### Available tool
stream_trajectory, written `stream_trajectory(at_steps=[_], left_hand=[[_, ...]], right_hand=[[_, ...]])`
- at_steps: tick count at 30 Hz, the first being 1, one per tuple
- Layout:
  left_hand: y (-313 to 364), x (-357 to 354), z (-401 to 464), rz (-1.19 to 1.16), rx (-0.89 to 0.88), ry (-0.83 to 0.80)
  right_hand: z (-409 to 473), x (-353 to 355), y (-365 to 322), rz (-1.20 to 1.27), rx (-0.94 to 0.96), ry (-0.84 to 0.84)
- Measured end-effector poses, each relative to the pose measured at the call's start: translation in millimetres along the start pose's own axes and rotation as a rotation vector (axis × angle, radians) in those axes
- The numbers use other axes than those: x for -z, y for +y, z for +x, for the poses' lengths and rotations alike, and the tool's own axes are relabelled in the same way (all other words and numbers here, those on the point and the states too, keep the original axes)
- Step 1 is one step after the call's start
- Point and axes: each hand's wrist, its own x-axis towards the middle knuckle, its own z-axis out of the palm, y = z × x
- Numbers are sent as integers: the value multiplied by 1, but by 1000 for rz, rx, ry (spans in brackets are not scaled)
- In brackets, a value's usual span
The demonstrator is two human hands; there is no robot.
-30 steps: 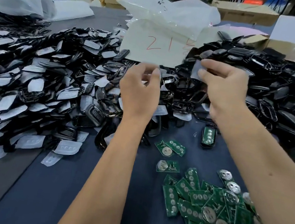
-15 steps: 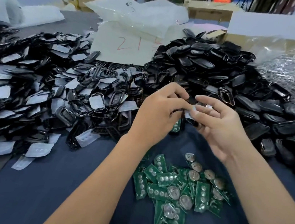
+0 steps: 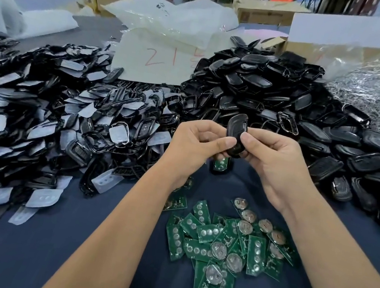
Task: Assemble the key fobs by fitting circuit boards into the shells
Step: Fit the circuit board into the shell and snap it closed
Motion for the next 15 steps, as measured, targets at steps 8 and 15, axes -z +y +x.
stream_trajectory(at_steps=[8, 15], left_hand=[[-2, 0, 0, -51, 114, 11], [5, -3, -3, -114, 149, -85]], right_hand=[[-1, -4, -4, 254, -152, 73], [-1, -1, -4, 378, -110, 30]])
